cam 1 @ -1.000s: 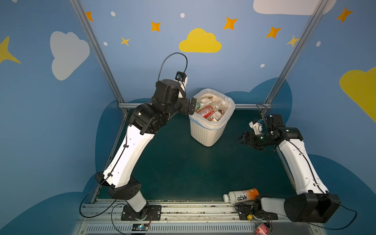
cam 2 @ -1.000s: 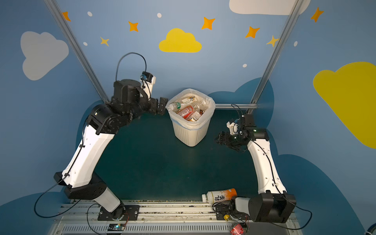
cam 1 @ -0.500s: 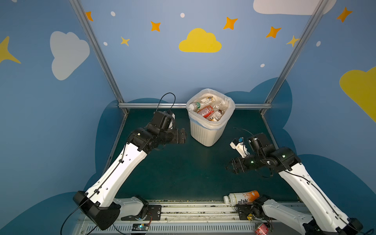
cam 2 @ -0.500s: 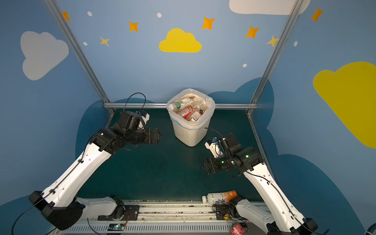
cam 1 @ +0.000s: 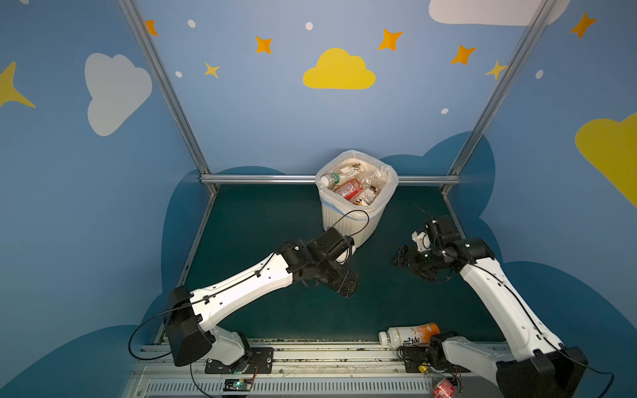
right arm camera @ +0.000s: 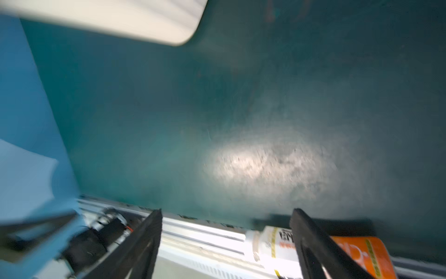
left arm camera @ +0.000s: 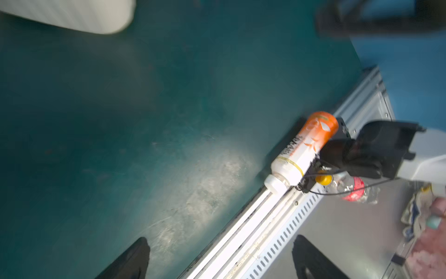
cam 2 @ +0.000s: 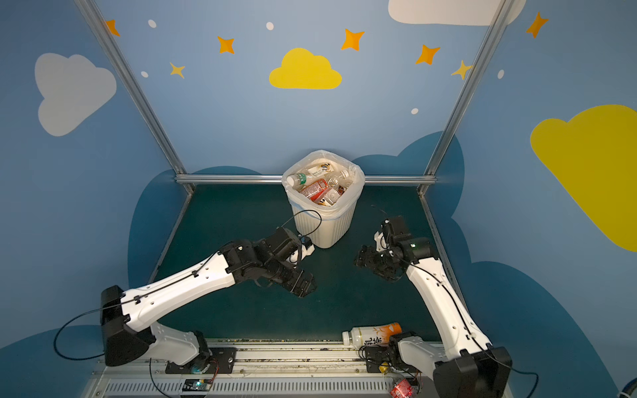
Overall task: Throw the plastic bottles in the bin
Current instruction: Pick up the plastic bottle from the bottom-right of the table.
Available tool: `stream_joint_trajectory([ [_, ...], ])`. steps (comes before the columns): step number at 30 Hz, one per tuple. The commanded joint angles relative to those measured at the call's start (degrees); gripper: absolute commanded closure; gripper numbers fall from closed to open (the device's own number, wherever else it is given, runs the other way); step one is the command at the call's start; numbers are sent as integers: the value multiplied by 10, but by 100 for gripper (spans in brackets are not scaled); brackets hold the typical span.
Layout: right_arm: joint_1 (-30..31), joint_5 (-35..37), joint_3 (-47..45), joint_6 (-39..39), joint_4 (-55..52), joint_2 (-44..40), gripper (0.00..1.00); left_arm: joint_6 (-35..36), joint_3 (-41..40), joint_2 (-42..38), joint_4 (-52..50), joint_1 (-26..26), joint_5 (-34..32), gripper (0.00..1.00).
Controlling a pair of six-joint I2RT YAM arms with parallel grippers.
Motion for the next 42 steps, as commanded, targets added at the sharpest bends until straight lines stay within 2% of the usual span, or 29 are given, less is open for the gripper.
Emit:
stream_joint_trajectory([
  [1, -48, -68, 29, -7, 58, 57, 15, 25, 21, 40, 41, -35, 5, 8],
  [4, -72, -96, 59, -58, 51, 111, 15, 55, 51, 104, 44, -82, -12, 12],
  [8, -97, -117, 61, -78, 66, 122, 15, 104, 107, 195, 28, -124, -41, 15],
  [15, -169, -177, 62, -115, 57, 118, 15, 176, 225, 318, -17, -161, -45, 9],
  [20, -210, -209, 62, -144, 41, 120, 16, 202, 265, 360, -25, -165, -19, 11],
  [27, -233, -226, 50, -168, 26, 104, 16, 209, 316, 404, -39, -172, 27, 12],
  [42, -253, -254, 38, -178, 17, 83, 16, 225, 379, 468, -63, -188, 74, 14],
])
